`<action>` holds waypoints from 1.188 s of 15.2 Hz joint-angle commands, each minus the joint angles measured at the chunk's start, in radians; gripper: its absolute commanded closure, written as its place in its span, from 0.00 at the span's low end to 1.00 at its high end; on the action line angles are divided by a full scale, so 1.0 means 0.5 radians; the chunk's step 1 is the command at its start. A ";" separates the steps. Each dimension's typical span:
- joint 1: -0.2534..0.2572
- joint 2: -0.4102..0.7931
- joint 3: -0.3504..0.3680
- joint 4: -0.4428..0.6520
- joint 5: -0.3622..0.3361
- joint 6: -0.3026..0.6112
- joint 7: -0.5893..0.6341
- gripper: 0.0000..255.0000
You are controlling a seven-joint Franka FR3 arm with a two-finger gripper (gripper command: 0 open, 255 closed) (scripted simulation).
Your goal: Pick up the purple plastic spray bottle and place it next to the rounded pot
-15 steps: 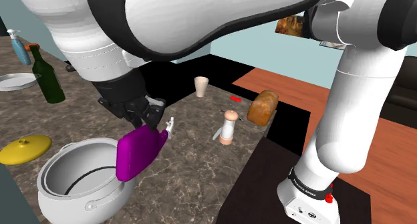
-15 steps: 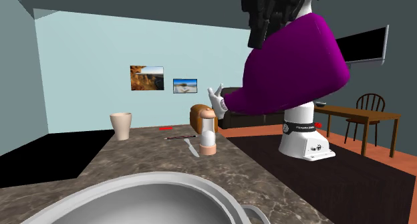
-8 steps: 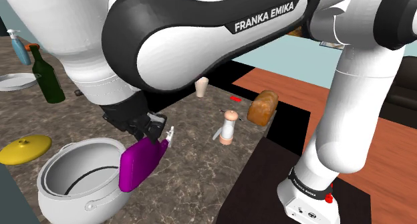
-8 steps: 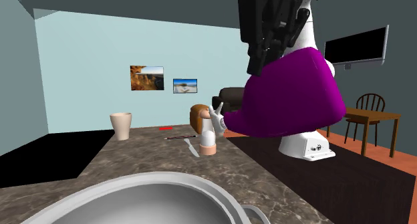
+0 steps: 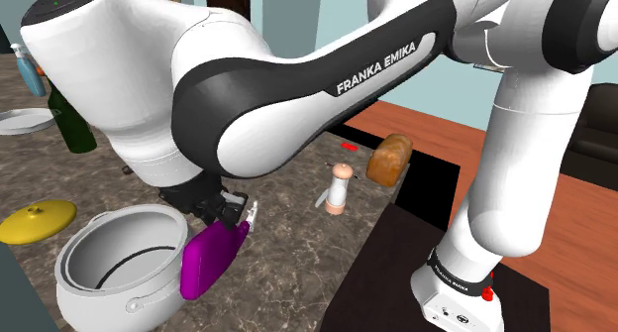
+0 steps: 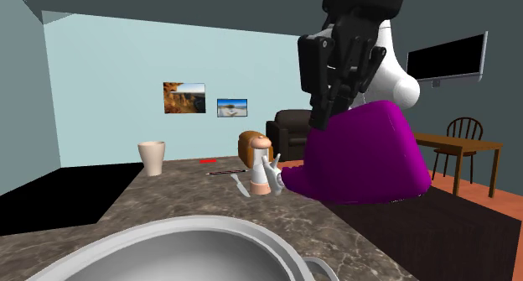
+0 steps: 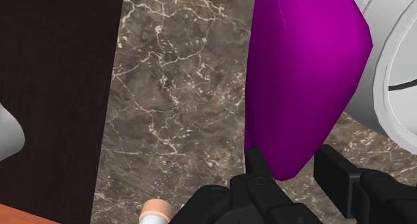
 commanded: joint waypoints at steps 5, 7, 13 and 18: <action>0.016 0.071 -0.023 -0.095 -0.066 0.126 0.067 1.00; 0.023 0.097 -0.032 -0.123 -0.090 0.166 0.092 1.00; 0.051 0.184 -0.066 -0.197 -0.171 0.279 0.169 1.00; 0.081 0.266 -0.103 -0.246 -0.247 0.367 0.237 1.00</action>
